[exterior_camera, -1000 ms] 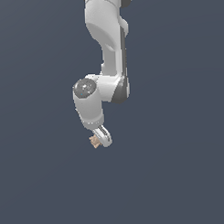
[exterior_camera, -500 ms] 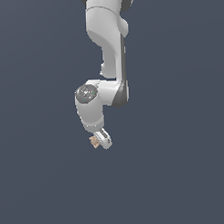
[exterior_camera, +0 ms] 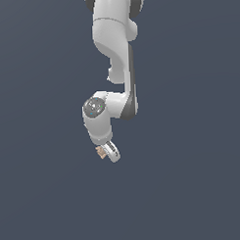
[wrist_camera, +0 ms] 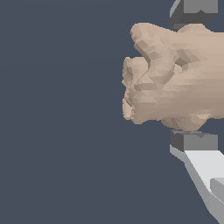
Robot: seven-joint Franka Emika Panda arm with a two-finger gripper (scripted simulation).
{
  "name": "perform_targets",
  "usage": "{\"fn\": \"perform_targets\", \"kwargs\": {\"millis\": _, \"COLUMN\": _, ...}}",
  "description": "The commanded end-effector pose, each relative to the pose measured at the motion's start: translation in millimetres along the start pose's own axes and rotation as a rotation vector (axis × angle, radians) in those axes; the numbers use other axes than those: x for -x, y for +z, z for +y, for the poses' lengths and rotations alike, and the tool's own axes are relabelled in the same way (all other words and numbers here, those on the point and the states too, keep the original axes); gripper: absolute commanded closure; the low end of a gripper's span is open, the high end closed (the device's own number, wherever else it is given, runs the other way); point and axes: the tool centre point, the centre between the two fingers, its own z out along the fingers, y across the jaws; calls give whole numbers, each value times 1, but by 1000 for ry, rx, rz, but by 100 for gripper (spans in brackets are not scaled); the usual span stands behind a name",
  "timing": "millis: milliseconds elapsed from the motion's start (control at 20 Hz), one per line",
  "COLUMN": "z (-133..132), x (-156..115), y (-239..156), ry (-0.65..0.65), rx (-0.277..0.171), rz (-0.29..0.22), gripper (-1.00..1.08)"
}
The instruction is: Pick up the object and move it to a goal position.
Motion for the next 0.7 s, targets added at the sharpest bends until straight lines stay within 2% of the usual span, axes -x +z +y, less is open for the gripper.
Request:
{"fn": "perform_targets", "kwargs": {"millis": 0, "z": 0, "x": 0, "y": 0, "ry": 0, "rx": 0, "rz": 0, "gripper": 108}}
{"fn": "perform_targets", "kwargs": {"millis": 650, "z": -1, "x": 4, "y": -5, "ry": 0, "rx": -1, "rz": 0, "gripper": 108}}
